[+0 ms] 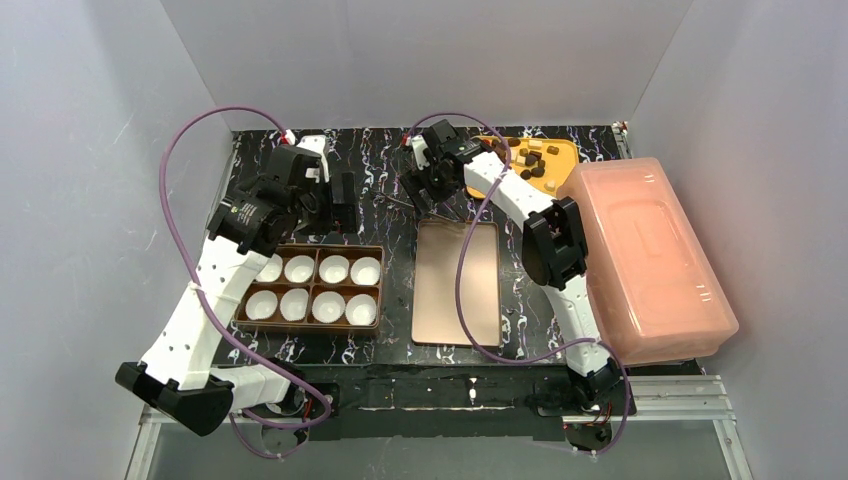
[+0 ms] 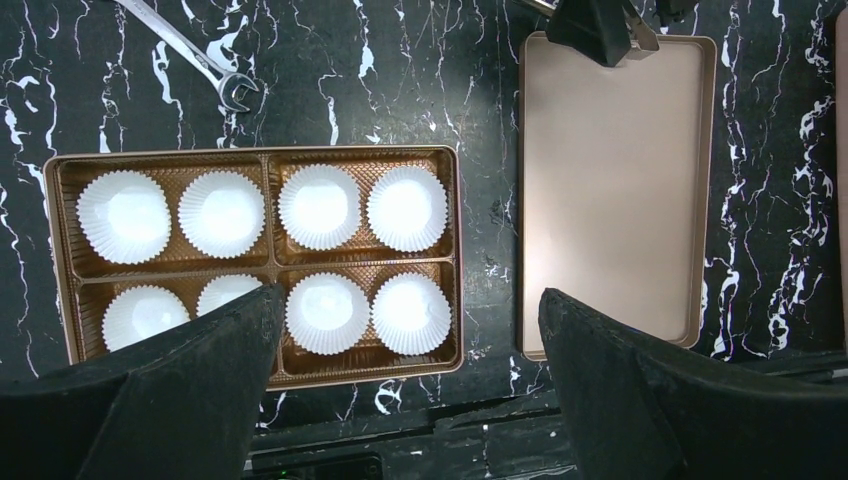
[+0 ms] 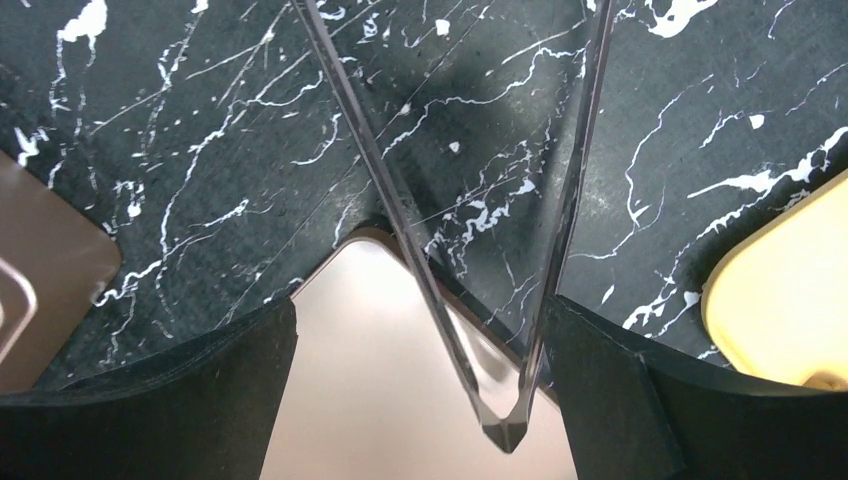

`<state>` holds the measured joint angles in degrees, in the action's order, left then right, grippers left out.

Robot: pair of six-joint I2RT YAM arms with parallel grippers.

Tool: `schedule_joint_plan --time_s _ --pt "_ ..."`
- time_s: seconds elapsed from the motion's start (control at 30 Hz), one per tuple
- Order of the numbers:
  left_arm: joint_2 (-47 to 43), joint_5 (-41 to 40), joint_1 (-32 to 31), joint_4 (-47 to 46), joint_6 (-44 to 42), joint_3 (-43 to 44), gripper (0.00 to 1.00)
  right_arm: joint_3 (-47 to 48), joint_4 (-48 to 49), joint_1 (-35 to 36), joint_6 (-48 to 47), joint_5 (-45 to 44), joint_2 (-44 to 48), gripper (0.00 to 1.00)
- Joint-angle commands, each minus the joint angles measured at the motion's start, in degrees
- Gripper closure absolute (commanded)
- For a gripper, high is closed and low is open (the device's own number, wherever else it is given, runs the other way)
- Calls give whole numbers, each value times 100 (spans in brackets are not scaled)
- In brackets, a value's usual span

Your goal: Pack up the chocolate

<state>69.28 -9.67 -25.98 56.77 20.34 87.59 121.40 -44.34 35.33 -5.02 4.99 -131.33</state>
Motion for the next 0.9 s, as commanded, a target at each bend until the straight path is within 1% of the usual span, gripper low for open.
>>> schedule_joint_plan --time_s 0.0,0.27,0.5,0.87 --pt "-52 36 31 357 -56 277 1 368 234 -77 -289 -2 -168 0" --pt "-44 49 31 514 -65 361 0 275 397 -149 -368 -51 -326 0" --pt "20 97 33 577 -65 432 1 379 383 -184 -354 182 -490 0" --pt "75 97 29 630 -83 480 0 560 407 -202 -196 101 -769 0"
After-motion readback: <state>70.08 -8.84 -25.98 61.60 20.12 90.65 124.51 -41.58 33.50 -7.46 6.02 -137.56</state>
